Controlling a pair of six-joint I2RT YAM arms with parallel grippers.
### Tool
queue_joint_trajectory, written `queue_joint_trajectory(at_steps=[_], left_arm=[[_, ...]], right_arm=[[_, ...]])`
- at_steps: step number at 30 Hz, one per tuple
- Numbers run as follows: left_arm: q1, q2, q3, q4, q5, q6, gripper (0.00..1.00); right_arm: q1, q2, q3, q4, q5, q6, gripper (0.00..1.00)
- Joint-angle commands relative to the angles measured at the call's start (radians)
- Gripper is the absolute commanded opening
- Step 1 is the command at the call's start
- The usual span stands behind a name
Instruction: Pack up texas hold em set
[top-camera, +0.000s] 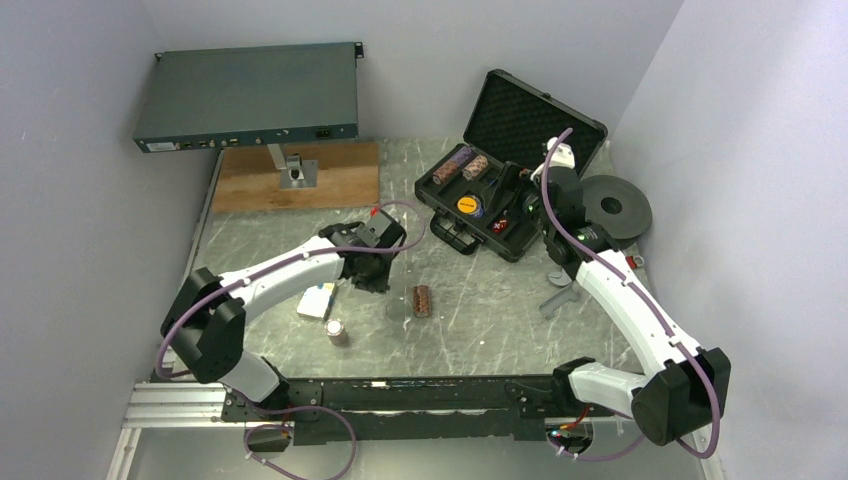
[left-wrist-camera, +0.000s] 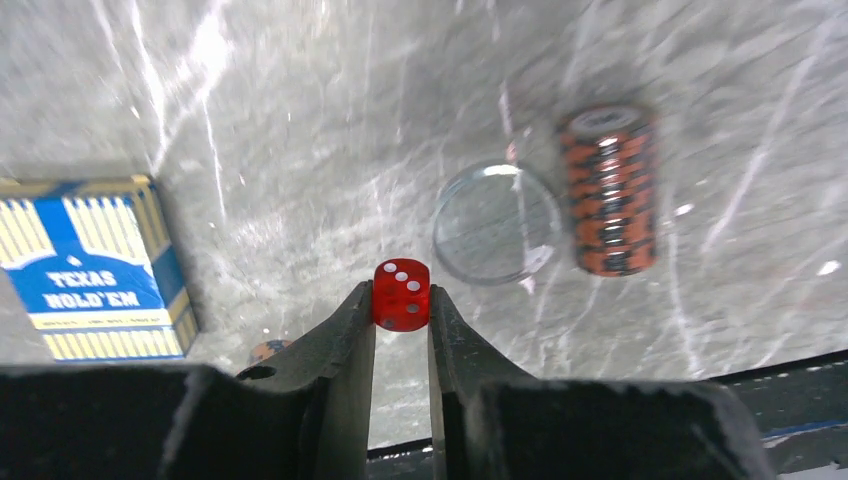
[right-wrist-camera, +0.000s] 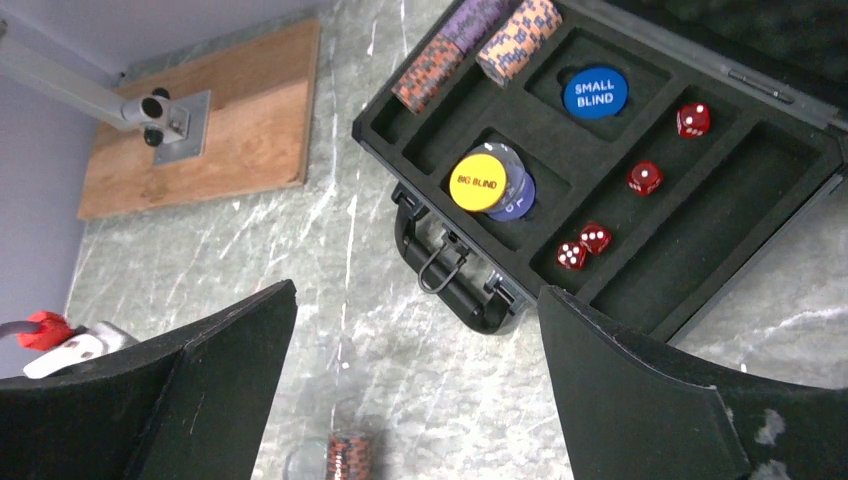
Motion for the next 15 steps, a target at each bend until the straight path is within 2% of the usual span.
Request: queue_joint_trajectory(at_steps=[1,5,8,15], left_arm=[[-0.004,-0.027,0.118,-0.026,-0.046,0.064,0.00],[-0.005,0.019,0.231,-0.015,-0.029,0.112,0.00],[-0.004,0.078,0.359,-0.035,-0.007,0.148,0.00],[-0.003,0.233,0.633,-0.037,0.084,0.227,0.00]], right_arm=[[-0.003,-0.009,0.135,0.022,0.074,-0.018,0.95],[-0.003,0.003,0.280,0.077,0.092,-0.034,0.97],[-0.003,-0.009,0.313,0.226,0.055,-0.102,1.00],[-0.004,0.010,0.404,0.434,0.142,-0.162,1.00]])
